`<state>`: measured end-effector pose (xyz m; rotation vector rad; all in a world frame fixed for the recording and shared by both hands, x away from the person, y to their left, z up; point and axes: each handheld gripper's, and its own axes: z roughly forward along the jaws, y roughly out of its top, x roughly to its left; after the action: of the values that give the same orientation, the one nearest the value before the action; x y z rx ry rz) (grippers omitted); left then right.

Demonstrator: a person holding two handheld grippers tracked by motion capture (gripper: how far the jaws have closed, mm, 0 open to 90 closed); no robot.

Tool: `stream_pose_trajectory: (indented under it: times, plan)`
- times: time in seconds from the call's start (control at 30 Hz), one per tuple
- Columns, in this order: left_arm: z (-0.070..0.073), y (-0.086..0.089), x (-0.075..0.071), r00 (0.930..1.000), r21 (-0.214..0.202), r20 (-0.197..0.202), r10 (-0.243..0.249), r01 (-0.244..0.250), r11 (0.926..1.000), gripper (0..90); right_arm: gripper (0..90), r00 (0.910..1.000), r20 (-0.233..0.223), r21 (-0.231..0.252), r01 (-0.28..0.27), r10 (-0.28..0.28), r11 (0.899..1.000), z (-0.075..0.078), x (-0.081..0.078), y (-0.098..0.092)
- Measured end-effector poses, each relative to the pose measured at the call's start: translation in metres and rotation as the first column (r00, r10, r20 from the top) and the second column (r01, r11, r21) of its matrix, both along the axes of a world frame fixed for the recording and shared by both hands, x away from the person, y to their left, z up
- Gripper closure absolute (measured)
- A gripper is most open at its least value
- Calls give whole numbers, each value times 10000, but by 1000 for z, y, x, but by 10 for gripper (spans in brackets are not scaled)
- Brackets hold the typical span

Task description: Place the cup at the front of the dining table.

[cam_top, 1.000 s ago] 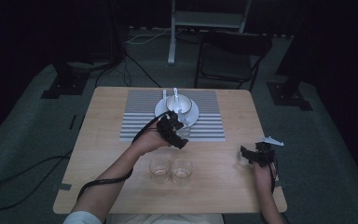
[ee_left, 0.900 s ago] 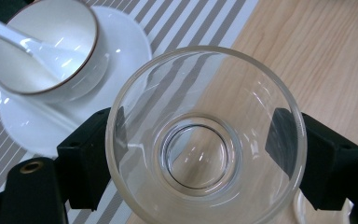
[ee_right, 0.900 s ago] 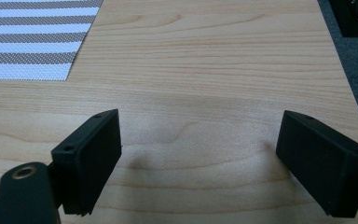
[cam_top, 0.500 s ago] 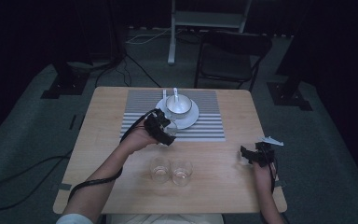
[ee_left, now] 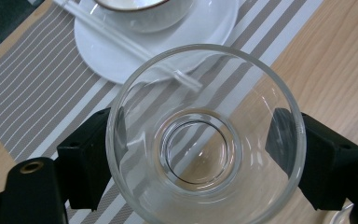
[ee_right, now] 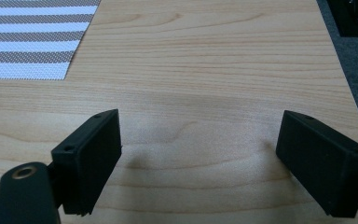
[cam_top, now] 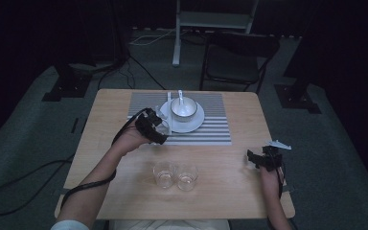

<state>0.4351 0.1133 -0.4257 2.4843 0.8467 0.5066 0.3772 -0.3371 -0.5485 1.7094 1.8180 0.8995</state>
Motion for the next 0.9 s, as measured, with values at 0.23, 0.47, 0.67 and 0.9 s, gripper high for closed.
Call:
stream_pose_trajectory:
  times: [0.23,0.47,0.67,0.9]
  plan:
    - [-3,17,13,9982,-94,-106,590,-591,9982,184,135,10000,-8,16,2,-2,10000,0,0,0]
    - [-2,30,26,9933,-170,-88,1153,-1154,9932,184,135,10000,-9,9,0,0,10000,0,0,0]
    - [-7,38,39,9810,-287,-96,1937,-1939,9806,184,135,10000,-27,19,5,-5,10000,0,0,0]
    - [-13,44,54,9654,-287,-24,2608,-2608,9650,184,135,10000,-24,22,1,-1,10000,0,0,0]
